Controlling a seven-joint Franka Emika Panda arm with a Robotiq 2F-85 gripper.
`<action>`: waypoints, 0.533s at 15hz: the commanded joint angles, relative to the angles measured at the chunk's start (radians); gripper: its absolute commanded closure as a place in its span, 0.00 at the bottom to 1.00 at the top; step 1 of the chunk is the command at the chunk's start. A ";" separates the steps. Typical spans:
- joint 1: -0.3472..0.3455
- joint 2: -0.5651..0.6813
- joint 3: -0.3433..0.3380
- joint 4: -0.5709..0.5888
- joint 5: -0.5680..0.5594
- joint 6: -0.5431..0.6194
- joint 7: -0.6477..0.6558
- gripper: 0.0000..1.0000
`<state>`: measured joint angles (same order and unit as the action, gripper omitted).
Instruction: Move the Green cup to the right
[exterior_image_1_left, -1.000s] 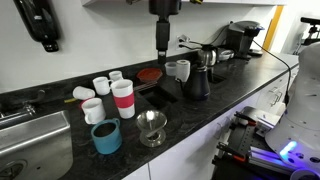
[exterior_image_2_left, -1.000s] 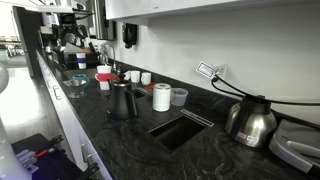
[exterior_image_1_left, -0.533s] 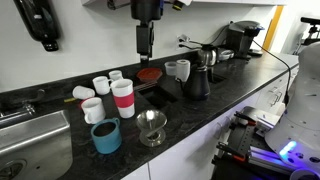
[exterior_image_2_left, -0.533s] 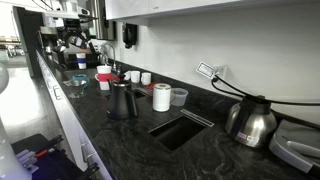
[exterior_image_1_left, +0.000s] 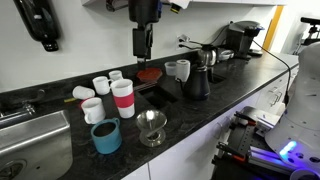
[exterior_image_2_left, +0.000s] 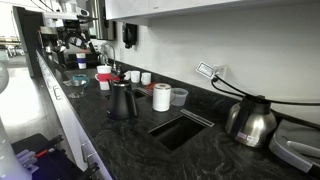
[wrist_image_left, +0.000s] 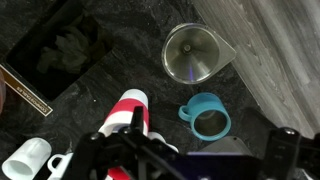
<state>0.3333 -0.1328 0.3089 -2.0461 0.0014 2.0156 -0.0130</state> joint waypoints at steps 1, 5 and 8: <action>-0.012 0.071 0.029 0.038 -0.067 0.042 0.164 0.00; 0.000 0.174 0.037 0.086 -0.170 0.047 0.427 0.00; 0.011 0.179 0.026 0.067 -0.172 0.063 0.436 0.00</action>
<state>0.3394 0.0464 0.3404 -1.9818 -0.1718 2.0809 0.4254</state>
